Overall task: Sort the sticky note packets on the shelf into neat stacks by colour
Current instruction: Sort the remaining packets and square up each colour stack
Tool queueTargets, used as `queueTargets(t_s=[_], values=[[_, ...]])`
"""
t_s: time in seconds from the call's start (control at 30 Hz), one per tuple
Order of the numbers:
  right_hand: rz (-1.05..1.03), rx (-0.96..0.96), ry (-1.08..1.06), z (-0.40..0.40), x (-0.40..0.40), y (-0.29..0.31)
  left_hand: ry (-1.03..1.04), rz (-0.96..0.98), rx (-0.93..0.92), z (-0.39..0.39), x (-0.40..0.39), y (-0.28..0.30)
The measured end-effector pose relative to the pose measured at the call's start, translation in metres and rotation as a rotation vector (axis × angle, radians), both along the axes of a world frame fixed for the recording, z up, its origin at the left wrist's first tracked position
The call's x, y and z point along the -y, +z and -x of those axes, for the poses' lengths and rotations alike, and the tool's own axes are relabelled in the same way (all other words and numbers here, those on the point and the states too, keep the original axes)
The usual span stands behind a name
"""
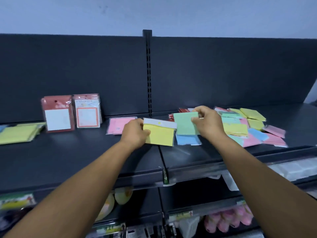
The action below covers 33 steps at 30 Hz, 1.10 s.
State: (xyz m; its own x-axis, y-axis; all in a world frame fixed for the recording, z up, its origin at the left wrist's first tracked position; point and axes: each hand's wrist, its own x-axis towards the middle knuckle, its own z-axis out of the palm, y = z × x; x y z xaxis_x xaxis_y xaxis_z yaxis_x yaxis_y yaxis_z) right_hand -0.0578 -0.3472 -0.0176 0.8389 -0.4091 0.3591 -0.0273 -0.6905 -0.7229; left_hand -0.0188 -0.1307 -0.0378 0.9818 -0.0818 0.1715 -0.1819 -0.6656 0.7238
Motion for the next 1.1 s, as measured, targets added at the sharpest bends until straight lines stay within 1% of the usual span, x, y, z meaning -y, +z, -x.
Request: queueTargets(t_s=[0.13, 0.3, 0.43, 0.6, 0.77, 0.93, 1.1], values=[[-0.065, 0.056, 0.139, -0.005, -0.031, -0.002, 0.100, 0.047, 0.008, 0.012, -0.038, 0.004], [-0.153, 0.010, 0.217, -0.011, -0.078, -0.004, 0.241, 0.087, 0.002, 0.028, -0.094, 0.009], [-0.109, -0.045, 0.274, -0.015, -0.123, -0.004, 0.337, 0.108, 0.008, 0.041, -0.142, 0.010], [-0.119, -0.058, 0.369, -0.013, -0.191, -0.004, 0.421, 0.128, -0.005, 0.054, -0.207, 0.005], [-0.153, -0.034, 0.424, -0.018, -0.264, -0.004, 0.465, 0.149, -0.002, 0.061, -0.277, 0.003], [-0.214, -0.050, 0.461, -0.027, -0.337, -0.011, 0.476, 0.153, -0.011, 0.060, -0.352, 0.004], [-0.265, -0.045, 0.464, -0.032, -0.405, -0.014, 0.482, 0.145, -0.015, 0.055, -0.418, 0.004]])
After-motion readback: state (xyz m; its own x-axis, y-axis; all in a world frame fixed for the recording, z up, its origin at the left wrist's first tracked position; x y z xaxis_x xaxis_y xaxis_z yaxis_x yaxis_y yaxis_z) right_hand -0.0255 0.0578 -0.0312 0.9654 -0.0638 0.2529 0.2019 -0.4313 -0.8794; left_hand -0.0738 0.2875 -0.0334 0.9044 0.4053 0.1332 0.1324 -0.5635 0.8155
